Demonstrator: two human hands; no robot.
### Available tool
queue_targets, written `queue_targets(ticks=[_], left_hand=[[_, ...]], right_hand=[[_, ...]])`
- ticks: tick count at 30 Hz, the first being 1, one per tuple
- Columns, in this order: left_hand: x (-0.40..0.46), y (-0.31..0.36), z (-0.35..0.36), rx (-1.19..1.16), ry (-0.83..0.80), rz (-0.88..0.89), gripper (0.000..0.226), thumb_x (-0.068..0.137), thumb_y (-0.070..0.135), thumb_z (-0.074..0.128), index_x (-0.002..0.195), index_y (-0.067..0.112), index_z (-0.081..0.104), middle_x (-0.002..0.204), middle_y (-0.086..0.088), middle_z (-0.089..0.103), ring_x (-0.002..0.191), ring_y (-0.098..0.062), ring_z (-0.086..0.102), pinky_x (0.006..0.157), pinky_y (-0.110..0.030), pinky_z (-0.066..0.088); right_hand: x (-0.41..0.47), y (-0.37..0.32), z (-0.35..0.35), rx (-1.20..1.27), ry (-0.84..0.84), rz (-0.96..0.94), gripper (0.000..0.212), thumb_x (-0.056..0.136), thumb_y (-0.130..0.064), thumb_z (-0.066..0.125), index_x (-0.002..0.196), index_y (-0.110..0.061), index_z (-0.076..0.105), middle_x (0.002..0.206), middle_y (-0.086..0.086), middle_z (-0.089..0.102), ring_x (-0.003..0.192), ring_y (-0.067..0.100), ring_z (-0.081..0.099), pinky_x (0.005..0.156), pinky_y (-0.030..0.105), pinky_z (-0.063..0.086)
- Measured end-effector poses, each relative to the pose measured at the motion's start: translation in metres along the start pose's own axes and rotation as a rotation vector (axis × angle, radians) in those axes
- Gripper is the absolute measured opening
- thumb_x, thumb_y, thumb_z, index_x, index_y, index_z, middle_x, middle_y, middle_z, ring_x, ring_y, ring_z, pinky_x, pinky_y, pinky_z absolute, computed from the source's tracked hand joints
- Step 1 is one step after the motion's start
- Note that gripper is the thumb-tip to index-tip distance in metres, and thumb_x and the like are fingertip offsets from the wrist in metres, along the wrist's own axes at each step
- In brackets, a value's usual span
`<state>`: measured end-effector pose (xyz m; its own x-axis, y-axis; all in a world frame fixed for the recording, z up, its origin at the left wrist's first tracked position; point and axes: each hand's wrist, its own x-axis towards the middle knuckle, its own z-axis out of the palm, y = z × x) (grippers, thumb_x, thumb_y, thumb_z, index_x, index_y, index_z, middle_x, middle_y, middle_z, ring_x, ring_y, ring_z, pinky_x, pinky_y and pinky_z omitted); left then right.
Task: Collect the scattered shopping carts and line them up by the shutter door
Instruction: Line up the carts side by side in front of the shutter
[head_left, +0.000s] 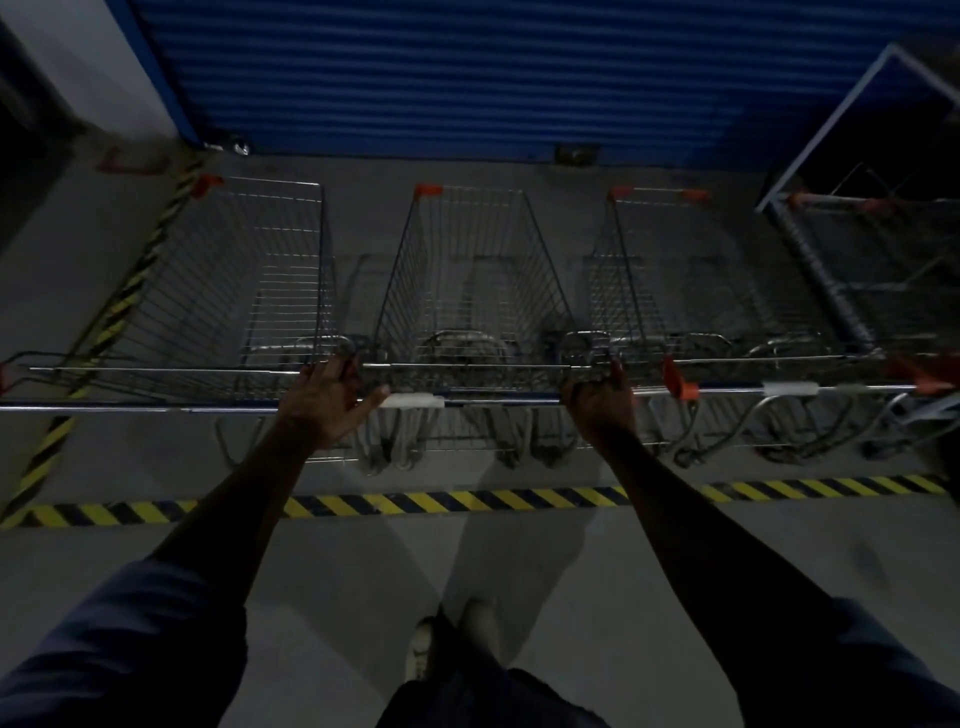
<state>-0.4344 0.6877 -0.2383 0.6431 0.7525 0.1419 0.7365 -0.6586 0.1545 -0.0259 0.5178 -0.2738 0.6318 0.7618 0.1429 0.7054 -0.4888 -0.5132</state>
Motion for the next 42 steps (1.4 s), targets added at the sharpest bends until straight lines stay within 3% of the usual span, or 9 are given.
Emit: queue_targets(ticks=[5,9,12,14,17,25,30,36,42], left_hand=[[0.005,-0.01,0.014,0.026,0.029,0.041,0.053,0.099,0.074,0.043,0.107,0.033,0.075,0.149,-0.004,0.052,0.128,-0.027,0.061,0.104,-0.045,0.047],[0.005,-0.009,0.013,0.071,-0.016,0.026,0.064,0.099,0.078,0.03,0.107,0.035,0.077,0.147,-0.002,0.05,0.132,-0.025,0.055,0.106,-0.046,0.043],[0.003,-0.009,0.013,0.06,-0.01,0.038,0.065,0.1,0.078,0.028,0.109,0.036,0.077,0.144,-0.001,0.053,0.133,-0.024,0.054,0.109,-0.047,0.04],[0.003,-0.009,0.014,0.058,0.027,0.047,0.061,0.1,0.076,0.031,0.109,0.037,0.078,0.142,0.0,0.054,0.129,-0.023,0.057,0.107,-0.045,0.04],[0.003,-0.009,0.015,0.068,0.025,0.047,0.062,0.101,0.076,0.031,0.111,0.037,0.079,0.14,0.001,0.056,0.127,-0.023,0.059,0.105,-0.045,0.041],[0.0,-0.007,0.01,0.109,-0.051,-0.03,0.069,0.097,0.083,0.022,0.118,0.043,0.074,0.146,0.001,0.052,0.134,-0.028,0.051,0.113,-0.05,0.035],[-0.022,-0.006,-0.004,0.062,-0.146,-0.243,0.058,0.092,0.086,0.035,0.144,0.06,0.041,0.168,-0.009,0.023,0.14,-0.051,0.039,0.113,-0.067,0.03],[-0.025,-0.005,-0.003,0.053,-0.086,-0.229,0.068,0.09,0.088,0.037,0.15,0.054,0.04,0.149,-0.011,0.046,0.121,-0.052,0.056,0.1,-0.064,0.048],[-0.024,-0.016,0.01,0.037,-0.104,-0.199,0.077,0.091,0.09,0.026,0.154,0.047,0.036,0.144,-0.004,0.056,0.128,-0.04,0.055,0.1,-0.058,0.05]], right_hand=[[0.0,0.013,-0.003,-0.13,-0.032,-0.339,0.043,0.112,-0.019,0.014,0.122,-0.007,0.054,0.092,0.021,0.074,0.102,0.043,0.07,0.113,0.064,0.041],[0.001,0.015,-0.006,-0.267,-0.008,-0.277,0.037,0.096,-0.007,0.06,0.131,-0.008,0.048,0.08,0.012,0.073,0.083,0.036,0.072,0.113,0.065,0.041],[0.007,-0.001,-0.021,-0.049,-0.166,-0.165,0.031,0.106,-0.029,0.053,0.133,-0.016,0.044,0.09,-0.002,0.076,0.089,0.023,0.074,0.109,0.044,0.05],[-0.001,0.0,-0.017,-0.04,0.142,-0.218,0.039,0.111,-0.048,0.038,0.133,-0.017,0.048,0.107,-0.004,0.075,0.106,0.021,0.071,0.107,0.031,0.049],[0.005,0.023,-0.003,-0.41,0.192,-0.502,0.031,0.101,-0.006,0.053,0.13,-0.011,0.045,0.082,0.011,0.07,0.086,0.037,0.071,0.11,0.064,0.044],[0.008,0.019,-0.011,-0.58,0.417,-0.802,0.019,0.108,-0.003,0.039,0.123,-0.007,0.05,0.065,0.011,0.06,0.07,0.035,0.069,0.091,0.067,0.056],[0.01,0.03,0.001,-0.648,0.333,-0.812,0.05,0.091,-0.004,0.066,0.135,-0.018,0.046,0.07,0.011,0.068,0.082,0.04,0.072,0.102,0.069,0.049],[0.005,0.025,-0.001,-0.687,0.375,-0.789,0.03,0.109,-0.013,0.042,0.094,-0.009,0.068,0.065,0.011,0.066,0.072,0.035,0.071,0.111,0.061,0.044],[0.0,0.01,-0.001,-0.686,0.176,-0.412,0.063,0.11,-0.042,0.026,0.078,-0.022,0.077,0.073,-0.002,0.073,0.074,0.022,0.073,0.082,0.038,0.063]])
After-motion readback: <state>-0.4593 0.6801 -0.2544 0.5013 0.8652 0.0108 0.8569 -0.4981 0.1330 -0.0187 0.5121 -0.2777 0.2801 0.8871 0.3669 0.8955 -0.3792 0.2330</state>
